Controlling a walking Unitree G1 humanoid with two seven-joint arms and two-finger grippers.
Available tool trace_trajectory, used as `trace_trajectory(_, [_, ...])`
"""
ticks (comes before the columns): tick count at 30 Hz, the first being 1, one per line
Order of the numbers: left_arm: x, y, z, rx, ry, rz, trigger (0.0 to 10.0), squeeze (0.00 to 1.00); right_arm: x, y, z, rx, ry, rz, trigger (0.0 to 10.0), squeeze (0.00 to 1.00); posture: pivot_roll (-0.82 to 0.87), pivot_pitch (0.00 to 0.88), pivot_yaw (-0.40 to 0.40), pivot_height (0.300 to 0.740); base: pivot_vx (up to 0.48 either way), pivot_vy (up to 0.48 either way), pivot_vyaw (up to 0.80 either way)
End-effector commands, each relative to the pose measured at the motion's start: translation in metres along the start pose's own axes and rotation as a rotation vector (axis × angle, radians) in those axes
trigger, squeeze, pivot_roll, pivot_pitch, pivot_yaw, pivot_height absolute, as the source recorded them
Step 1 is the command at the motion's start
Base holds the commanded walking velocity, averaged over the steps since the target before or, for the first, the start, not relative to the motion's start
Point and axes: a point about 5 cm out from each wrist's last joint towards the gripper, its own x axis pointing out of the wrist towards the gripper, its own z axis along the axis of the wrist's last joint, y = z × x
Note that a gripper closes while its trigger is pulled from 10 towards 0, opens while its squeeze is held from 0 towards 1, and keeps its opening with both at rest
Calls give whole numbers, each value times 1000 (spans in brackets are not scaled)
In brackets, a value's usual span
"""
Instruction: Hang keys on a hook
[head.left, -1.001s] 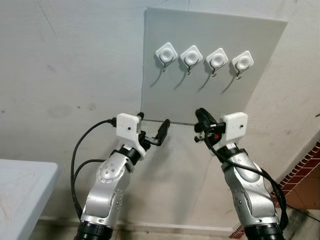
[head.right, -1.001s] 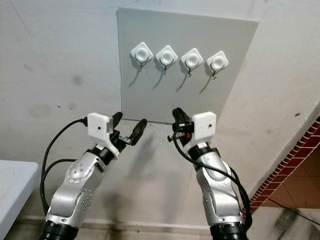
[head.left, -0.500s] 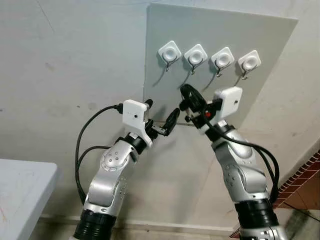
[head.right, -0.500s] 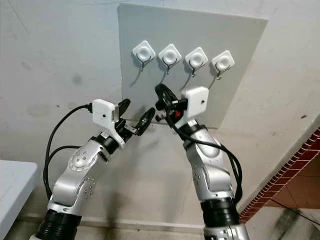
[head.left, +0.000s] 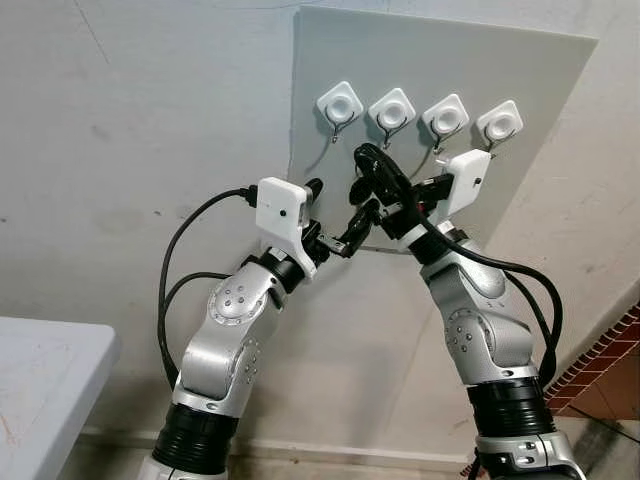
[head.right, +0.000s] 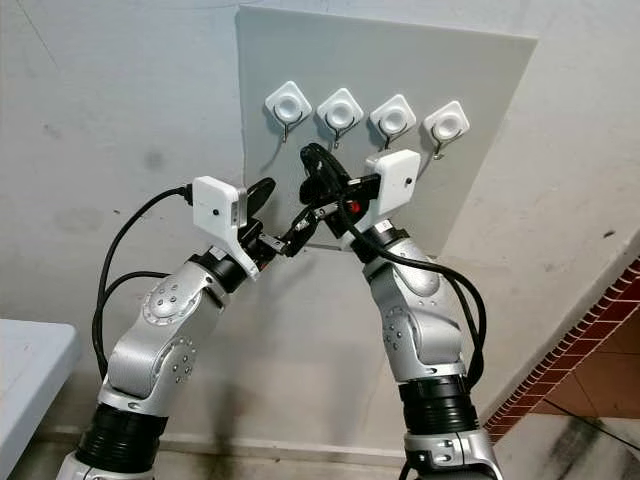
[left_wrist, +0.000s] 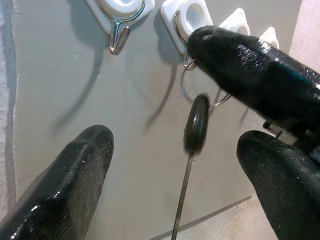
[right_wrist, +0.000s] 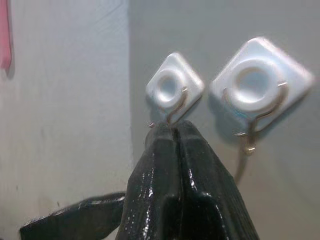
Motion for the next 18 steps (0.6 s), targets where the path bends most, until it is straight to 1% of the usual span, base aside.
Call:
trace_trajectory(1, [5,-8,11,11,-32,-43,10000,0,0,-6,9,-2,-35,-11,10000,0,50,0,-54,740,0,0,0])
trace_trajectory(9, [7,-15,11,-4,-29,-74,10000,0,-4,-14,16,16,-81,-56,10000,0,46,0,-50,740,0,0,0])
trace_trajectory(18, [9,-18,13,-9,-32,-94,10000,0,-1,-19,19,35,-102,-86,10000,0,43,0,-43,740,0,0,0])
